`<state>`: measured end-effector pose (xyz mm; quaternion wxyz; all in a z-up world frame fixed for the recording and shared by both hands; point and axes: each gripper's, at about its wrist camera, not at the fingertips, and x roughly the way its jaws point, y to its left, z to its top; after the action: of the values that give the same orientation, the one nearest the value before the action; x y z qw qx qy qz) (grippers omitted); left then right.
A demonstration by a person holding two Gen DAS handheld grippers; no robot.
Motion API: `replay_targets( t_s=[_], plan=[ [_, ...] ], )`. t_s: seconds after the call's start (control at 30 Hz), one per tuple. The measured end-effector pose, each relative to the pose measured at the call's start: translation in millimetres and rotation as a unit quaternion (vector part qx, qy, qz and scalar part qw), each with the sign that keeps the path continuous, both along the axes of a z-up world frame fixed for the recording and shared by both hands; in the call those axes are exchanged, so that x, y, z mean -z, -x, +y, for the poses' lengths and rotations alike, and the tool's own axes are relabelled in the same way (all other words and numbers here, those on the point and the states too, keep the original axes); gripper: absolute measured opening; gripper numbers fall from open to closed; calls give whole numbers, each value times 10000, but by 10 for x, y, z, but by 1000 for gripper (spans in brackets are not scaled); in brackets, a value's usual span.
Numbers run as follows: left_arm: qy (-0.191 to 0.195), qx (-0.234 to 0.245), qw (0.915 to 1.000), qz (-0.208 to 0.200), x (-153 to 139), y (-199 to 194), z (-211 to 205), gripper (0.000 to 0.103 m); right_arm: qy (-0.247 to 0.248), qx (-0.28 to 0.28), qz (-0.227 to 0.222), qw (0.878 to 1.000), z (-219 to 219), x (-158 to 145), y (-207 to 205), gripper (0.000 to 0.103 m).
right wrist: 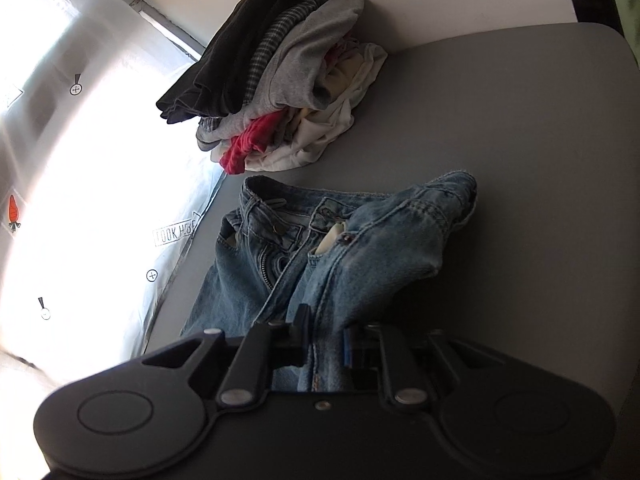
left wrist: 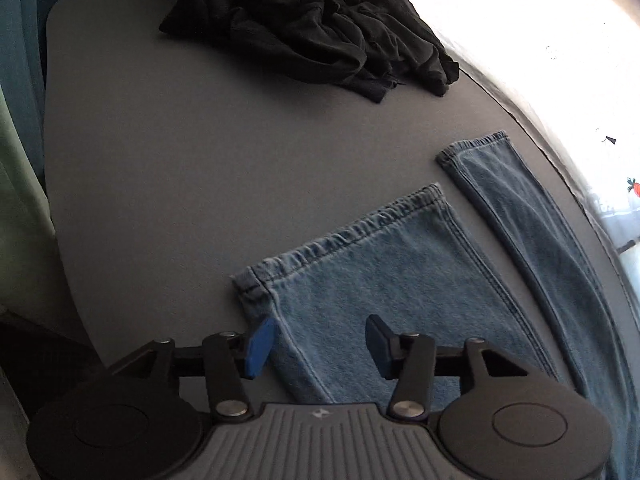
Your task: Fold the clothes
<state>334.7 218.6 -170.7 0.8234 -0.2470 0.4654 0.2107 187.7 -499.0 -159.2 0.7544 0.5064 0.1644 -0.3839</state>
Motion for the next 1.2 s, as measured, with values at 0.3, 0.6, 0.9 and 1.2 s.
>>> replay_targets(
  t_s=[0.3, 0.6, 0.9, 1.2],
  plan=[
    [-403, -19, 9989, 232, 210, -30, 7, 55, -18, 90, -12, 10000, 62, 60, 14, 17],
    [-47, -319, 9971, -687, -361, 109, 122, 6, 361, 314, -532, 9974, 122, -186, 132, 13],
    [-654, -96, 9883, -1376, -1089, 47, 24, 6, 763, 112, -489, 9958, 153, -401, 94, 12],
    [-741, 119, 9893, -1251, -1000, -328, -184, 5, 747, 51, -133, 9971, 118, -309, -181, 12]
  ],
)
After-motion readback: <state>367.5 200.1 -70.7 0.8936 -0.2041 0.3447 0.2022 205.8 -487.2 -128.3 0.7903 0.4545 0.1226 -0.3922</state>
